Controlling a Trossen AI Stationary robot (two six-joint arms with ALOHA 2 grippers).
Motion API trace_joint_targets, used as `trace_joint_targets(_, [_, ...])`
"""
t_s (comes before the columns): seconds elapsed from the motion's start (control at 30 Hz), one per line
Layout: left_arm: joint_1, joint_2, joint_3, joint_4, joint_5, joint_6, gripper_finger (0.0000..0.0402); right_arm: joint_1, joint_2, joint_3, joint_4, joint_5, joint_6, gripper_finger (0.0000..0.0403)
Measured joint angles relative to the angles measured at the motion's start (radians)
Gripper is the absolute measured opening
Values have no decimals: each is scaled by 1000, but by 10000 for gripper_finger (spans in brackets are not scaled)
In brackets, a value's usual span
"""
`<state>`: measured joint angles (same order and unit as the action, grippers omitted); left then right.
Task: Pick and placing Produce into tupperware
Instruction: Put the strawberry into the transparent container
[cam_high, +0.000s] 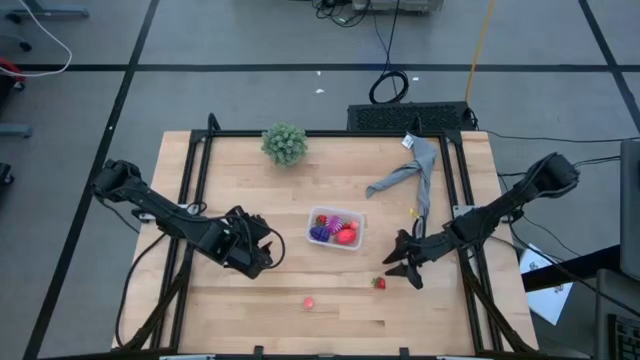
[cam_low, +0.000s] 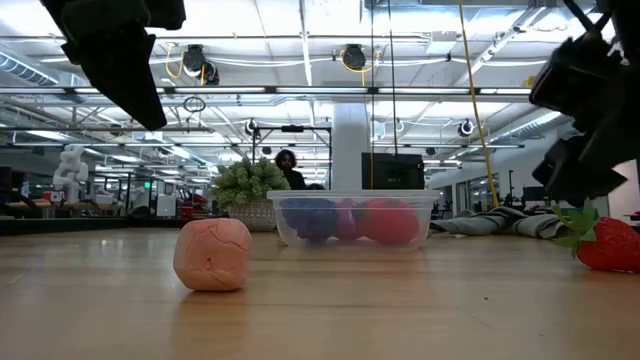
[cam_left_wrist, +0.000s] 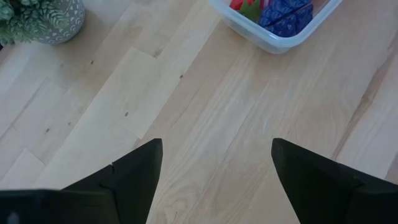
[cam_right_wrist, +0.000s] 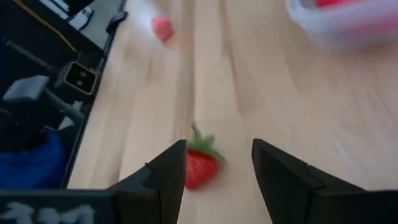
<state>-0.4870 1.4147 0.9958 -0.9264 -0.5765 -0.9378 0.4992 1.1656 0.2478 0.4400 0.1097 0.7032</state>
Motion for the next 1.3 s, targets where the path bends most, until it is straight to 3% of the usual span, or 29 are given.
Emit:
trace_joint_targets(0.17, [0,0,0,0,0,0,308,3,100,88,6,-4,-122,173])
trace_joint_targets(0.37, [0,0,0,0,1,0,308,33,219,253,-133,-5,-272,173])
trace_joint_targets(0.67, [-1,1,0,1,31,-3,308,53,238,327,-274,24,-309,173])
trace_joint_targets(0.97, [-1,1,0,4,35,-7,308,18,182,328,-251,21,-378,173])
trace_joint_targets(1.3, [-1,1,1,5,36,-5,308,-27,182,328,-20,23,-532,173])
